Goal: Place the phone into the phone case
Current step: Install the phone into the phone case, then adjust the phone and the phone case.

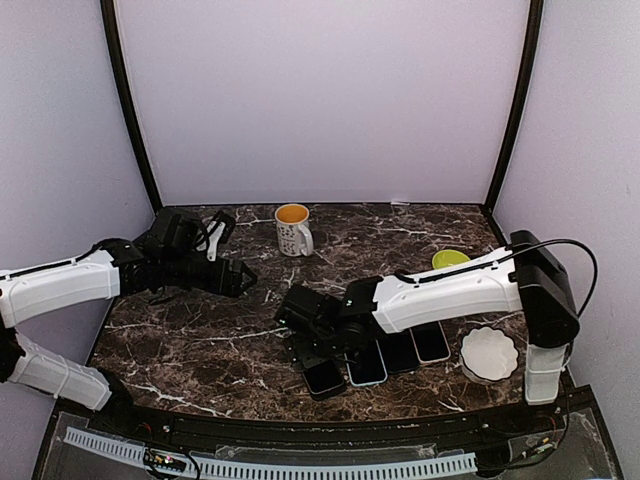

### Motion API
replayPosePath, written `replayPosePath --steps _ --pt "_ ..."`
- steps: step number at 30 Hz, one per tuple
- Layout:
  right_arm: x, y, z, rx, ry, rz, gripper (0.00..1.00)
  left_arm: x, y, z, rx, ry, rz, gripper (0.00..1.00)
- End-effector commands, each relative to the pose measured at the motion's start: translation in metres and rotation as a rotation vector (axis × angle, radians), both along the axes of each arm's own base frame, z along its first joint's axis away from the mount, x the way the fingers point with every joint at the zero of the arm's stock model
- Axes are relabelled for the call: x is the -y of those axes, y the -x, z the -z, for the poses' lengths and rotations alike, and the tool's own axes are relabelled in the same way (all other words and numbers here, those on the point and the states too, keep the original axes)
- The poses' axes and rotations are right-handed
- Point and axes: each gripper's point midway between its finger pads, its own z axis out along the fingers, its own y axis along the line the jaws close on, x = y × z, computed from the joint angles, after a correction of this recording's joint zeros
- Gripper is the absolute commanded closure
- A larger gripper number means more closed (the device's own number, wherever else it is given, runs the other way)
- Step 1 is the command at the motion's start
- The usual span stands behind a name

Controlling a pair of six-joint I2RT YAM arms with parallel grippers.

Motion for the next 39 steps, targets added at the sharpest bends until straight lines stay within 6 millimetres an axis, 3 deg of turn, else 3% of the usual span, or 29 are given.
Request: replayPosePath --steps 1,7,11,15,18,26,34,39 --pt "0.002 0.006 -0.025 -0.044 -0.087 -0.049 0.21 0.028 0.021 0.013 -0.05 0.03 0.14 0.27" --pt "-0.002 0.007 -0.01 -0.064 -0.097 -0.041 0.17 0.073 0.046 0.042 -0.156 -0.006 0.268 0.32" --pt "0.002 0.013 -0.007 -0.066 -0.096 -0.037 0.19 0.094 0.038 0.06 -0.179 -0.032 0.279 0.41" --pt "0.005 0.029 -0.013 -0.062 -0.077 -0.069 0.29 0.107 0.026 0.077 -0.195 -0.066 0.276 0.49" --pt "0.007 0.054 -0.017 -0.083 -0.072 -0.124 0.42 0.119 0.029 0.089 -0.208 -0.091 0.316 0.55" --pt "0.032 0.107 -0.002 -0.199 -0.102 -0.183 0.79 0.129 0.04 0.098 -0.204 -0.119 0.374 0.62" --pt "0.034 0.107 0.024 -0.215 -0.079 -0.168 0.85 0.127 0.053 0.111 -0.265 -0.136 0.399 0.63" --pt "0.032 0.105 0.033 -0.215 -0.084 -0.149 0.86 0.127 0.051 0.117 -0.257 -0.162 0.396 0.62"
